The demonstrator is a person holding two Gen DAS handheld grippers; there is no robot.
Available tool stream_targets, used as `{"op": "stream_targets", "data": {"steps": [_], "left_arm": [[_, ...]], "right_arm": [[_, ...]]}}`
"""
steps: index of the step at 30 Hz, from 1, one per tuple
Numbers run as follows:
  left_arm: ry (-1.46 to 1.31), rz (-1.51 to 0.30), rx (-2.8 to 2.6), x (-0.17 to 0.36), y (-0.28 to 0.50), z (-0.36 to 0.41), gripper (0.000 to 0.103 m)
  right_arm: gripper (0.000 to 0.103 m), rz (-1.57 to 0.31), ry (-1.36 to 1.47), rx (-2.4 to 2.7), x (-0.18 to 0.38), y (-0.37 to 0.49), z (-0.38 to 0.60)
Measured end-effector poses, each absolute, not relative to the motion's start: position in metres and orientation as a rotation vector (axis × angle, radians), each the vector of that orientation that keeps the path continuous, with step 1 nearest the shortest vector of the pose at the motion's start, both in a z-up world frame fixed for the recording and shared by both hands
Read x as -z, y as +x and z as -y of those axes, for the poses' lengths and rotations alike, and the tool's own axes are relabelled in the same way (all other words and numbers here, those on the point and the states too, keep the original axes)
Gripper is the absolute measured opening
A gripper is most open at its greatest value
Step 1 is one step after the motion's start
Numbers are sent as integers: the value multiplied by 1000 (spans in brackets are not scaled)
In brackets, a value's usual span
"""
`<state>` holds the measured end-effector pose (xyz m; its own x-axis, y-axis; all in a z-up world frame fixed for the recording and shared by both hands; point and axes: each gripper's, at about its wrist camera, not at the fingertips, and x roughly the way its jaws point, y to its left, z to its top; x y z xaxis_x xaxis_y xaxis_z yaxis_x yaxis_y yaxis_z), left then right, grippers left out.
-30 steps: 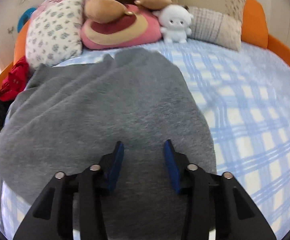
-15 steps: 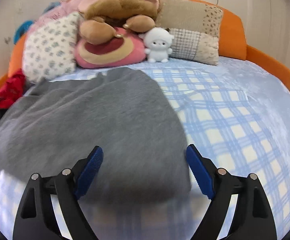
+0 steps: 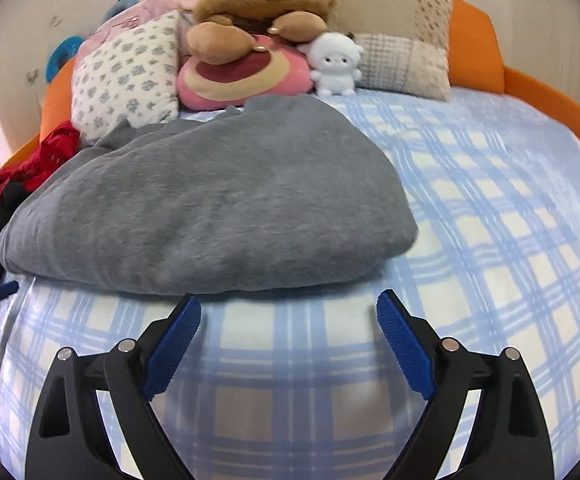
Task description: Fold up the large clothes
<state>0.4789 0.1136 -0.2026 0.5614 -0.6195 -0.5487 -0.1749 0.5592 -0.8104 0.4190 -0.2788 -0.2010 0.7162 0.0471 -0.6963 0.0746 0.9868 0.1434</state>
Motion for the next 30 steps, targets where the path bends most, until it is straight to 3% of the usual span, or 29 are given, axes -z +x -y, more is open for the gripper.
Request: {"op": "stream_targets", "data": {"steps": [5, 7, 9, 12, 15, 22, 24, 26, 29, 30], "left_arm": [[-1086, -930, 348, 218, 496, -101, 101], [-1077, -926, 309, 219, 502, -100, 96], [-1049, -919, 258, 218, 503, -107, 64], [-1067, -924, 285, 219, 503, -113, 46], [-1010, -910, 292, 211, 501, -113, 41], [-1050, -911, 288, 226, 497, -117, 44], [-1037, -909, 280, 226, 497, -115, 47], [-1071, -924, 269, 231, 498, -117, 61], [-1123, -934, 288, 239, 503, -119, 69], [-1115, -938, 295, 238, 504, -119, 72]], "right_arm": [[89, -805, 194, 12, 209, 421, 284], [89, -801, 182, 13, 209, 420, 282], [89, -806, 166, 8, 209, 421, 278], [90, -821, 140, 15, 211, 424, 274], [89, -801, 130, 16, 208, 420, 272], [85, -639, 75, -105, 152, 409, 243], [74, -647, 111, -172, 136, 424, 232], [40, -682, 185, -238, 125, 446, 223], [16, -762, 298, -301, 123, 487, 206], [16, -778, 307, -305, 124, 495, 201]]}}
